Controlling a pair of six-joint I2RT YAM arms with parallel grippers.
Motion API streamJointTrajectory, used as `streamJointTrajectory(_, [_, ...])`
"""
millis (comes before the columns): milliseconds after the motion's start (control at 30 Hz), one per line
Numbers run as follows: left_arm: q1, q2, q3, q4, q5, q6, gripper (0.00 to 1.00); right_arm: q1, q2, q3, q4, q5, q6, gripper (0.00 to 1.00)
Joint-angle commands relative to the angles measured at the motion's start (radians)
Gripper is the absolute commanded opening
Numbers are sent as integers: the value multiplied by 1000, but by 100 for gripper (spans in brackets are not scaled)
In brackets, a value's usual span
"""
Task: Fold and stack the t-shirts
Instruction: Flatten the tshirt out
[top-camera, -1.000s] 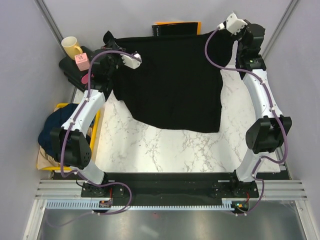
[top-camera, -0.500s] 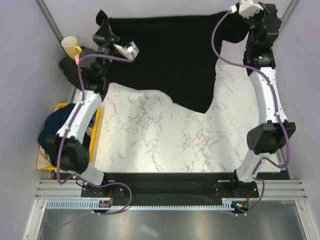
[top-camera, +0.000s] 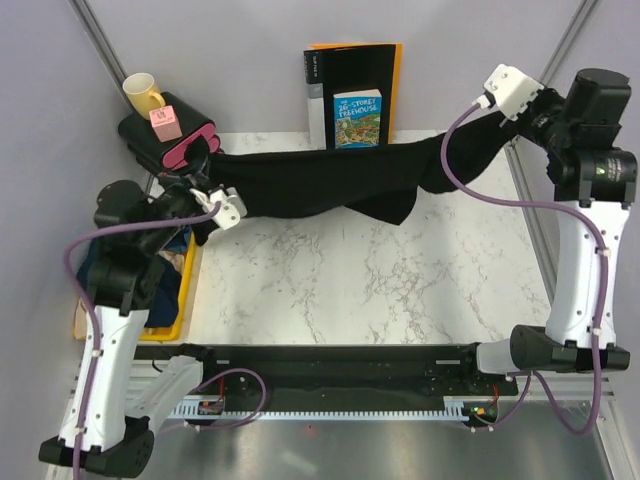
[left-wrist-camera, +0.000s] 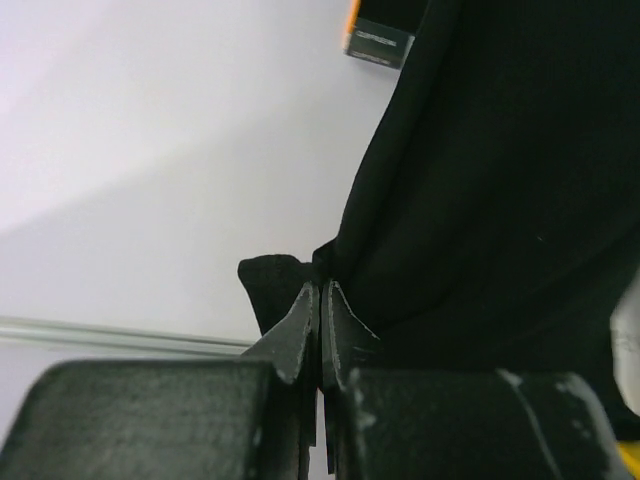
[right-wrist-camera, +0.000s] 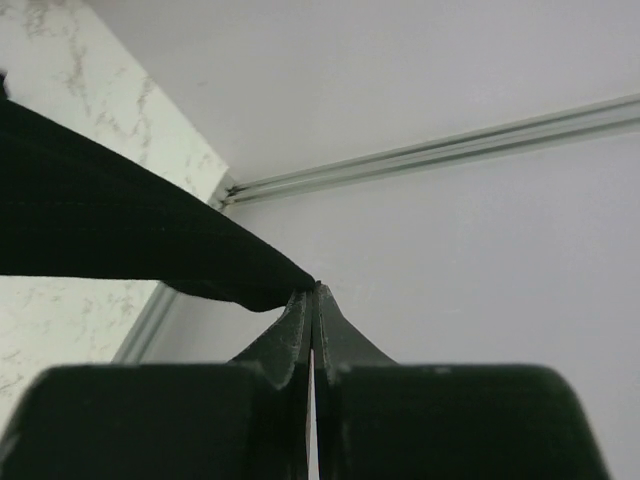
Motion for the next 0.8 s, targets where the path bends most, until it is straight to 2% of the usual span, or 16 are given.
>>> streamJointTrajectory(0, [13, 11, 175, -76, -21, -83, 2, -10, -31, 204, -39, 6, -5, 0])
streamJointTrajectory(67, [11, 53, 210, -39, -31, -40, 2, -10, 9, 276, 38, 78, -25, 0])
streamJointTrajectory(167, [14, 172, 289, 16, -49, 20, 2, -9, 61, 304, 257, 165, -63, 0])
streamJointTrajectory(200, [16, 214, 345, 34, -41, 31, 2, -9, 80, 304, 388, 187, -68, 0])
streamJointTrajectory(233, [23, 289, 374, 47, -16, 46, 2, -10, 103, 327, 429, 208, -95, 0])
streamJointTrajectory(333, [25, 419, 486, 48, 21, 86, 2, -13, 224, 402, 462, 253, -109, 0])
streamJointTrajectory(500, [25, 712, 652, 47, 26, 204, 2, -27, 319, 260, 552, 265, -164, 0])
streamJointTrajectory(567, [16, 794, 730, 48, 2, 241, 2, -33, 391, 269, 595, 285, -164, 0])
streamJointTrajectory(700, [-12, 1030, 1006, 88, -93, 281, 2, -58, 556, 449, 745, 374, -157, 0])
streamJointTrajectory(767, [-21, 1087, 1082, 172, -115, 302, 2, -72, 644, 583, 803, 396, -187, 0])
